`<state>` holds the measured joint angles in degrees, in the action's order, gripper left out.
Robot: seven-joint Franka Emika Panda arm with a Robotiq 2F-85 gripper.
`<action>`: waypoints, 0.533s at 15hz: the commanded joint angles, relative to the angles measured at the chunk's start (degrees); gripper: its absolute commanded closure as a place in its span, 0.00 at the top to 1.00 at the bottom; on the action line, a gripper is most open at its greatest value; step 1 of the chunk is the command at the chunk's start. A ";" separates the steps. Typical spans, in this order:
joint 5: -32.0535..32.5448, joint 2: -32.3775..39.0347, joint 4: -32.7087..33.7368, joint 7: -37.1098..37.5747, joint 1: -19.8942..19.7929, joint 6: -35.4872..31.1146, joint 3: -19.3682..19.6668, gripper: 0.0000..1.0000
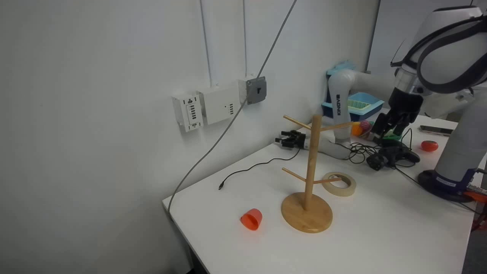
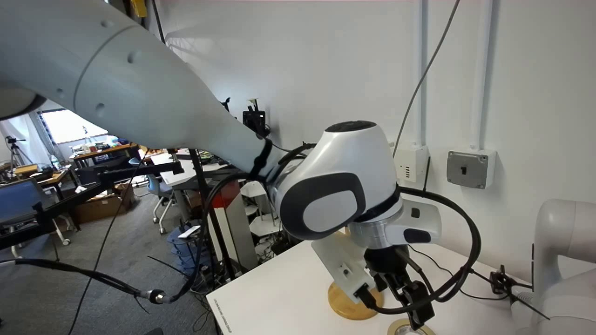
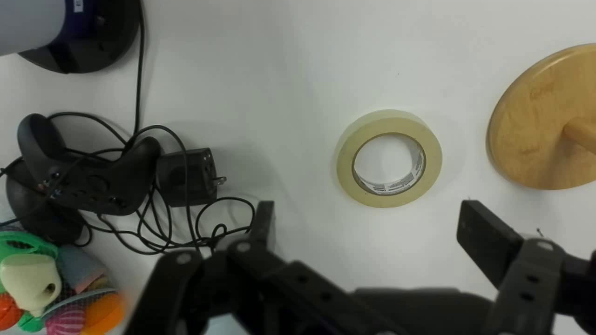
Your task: Put the masking tape on the top left hanger
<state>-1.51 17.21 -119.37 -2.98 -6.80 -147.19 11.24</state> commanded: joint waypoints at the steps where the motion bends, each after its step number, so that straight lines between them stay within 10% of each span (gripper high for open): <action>1: 0.19 4.25 3.78 1.95 -0.85 -1.09 -1.49 1.00; 8: 0.62 3.53 2.69 1.69 -0.90 -0.80 -1.80 1.00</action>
<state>-1.51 20.81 -116.74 -1.72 -6.80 -148.09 10.35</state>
